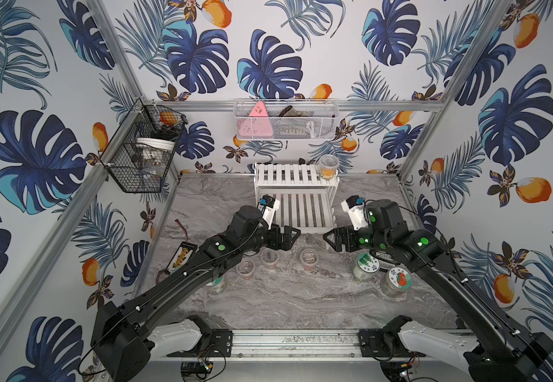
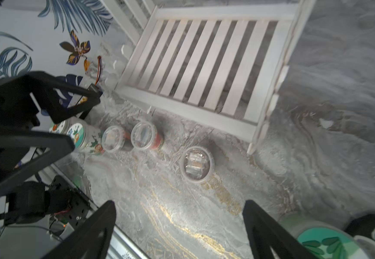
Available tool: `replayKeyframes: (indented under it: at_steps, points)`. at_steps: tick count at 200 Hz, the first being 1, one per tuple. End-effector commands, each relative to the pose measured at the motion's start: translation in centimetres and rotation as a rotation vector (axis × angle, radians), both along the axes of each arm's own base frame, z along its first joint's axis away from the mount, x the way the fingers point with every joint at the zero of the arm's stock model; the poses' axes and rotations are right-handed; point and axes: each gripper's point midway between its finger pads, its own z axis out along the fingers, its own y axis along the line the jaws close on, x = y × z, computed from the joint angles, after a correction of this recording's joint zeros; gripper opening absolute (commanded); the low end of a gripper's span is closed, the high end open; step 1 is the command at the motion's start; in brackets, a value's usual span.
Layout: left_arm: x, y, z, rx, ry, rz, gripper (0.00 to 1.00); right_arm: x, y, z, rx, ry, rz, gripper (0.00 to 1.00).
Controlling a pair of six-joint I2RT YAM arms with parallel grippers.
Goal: Place the seed container on the shelf
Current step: Pick up the seed jar at the center of the board.
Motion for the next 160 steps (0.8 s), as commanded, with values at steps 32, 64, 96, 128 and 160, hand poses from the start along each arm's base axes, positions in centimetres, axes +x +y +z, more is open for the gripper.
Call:
replayKeyframes:
  at_steps: [32,64,96,128,160]
  points:
    - [-2.5,-1.3,-1.5,-0.007,0.009,-0.115,0.99,-1.4,2.0,-3.0,0.021,0.023,0.025,0.86]
    - [-3.9,-1.4,-3.2,0.010,0.039,-0.121,0.99,-1.7,1.6,-4.8,-0.043,0.036,0.006,0.81]
    - [-5.0,-1.4,-4.9,0.036,0.062,-0.115,0.99,-2.2,1.3,-6.9,-0.104,0.059,-0.002,0.79]
    - [-5.5,-1.3,-6.0,0.080,0.081,-0.112,0.99,-2.8,1.6,-8.4,-0.127,0.073,-0.001,0.78]
    - [-5.0,-0.8,-6.8,0.116,0.090,-0.067,0.99,-2.7,1.9,-9.4,-0.159,0.068,0.013,0.78]
